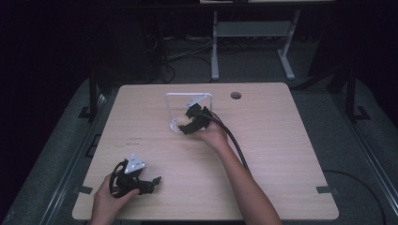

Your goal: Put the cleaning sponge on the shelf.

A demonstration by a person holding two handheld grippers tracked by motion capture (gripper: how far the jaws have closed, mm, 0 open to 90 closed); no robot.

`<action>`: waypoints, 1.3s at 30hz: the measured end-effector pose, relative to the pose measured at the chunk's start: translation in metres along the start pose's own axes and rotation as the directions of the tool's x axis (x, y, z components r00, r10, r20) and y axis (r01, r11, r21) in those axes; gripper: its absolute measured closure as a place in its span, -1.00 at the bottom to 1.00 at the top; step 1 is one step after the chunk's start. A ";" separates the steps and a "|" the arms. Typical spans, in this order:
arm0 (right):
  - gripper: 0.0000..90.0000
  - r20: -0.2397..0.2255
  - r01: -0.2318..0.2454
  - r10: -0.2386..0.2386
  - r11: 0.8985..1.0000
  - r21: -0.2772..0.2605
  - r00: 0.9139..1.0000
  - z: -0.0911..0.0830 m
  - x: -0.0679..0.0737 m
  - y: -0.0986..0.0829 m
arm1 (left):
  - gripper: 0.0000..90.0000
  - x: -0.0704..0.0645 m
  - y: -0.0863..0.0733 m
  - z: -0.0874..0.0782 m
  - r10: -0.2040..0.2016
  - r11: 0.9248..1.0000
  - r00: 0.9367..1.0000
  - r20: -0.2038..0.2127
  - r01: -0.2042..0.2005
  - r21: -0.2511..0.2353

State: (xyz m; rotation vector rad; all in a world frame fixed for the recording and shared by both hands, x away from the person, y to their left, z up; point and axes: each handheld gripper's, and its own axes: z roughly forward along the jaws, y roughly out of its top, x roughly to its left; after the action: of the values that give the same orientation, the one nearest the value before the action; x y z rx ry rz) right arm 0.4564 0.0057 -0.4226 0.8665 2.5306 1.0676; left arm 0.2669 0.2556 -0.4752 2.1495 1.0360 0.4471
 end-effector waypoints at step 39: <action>0.98 -0.056 -0.007 0.010 0.999 0.045 0.998 -0.007 -0.002 -0.040 | -0.74 0.000 0.000 0.000 -0.002 1.000 1.000 0.001 0.002 -0.002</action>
State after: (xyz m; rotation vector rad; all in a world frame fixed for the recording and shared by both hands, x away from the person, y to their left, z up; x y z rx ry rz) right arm 0.4384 -0.0216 -0.4465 0.8715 2.6093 1.0557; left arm 0.2668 0.2554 -0.4753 2.1464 1.0364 0.4467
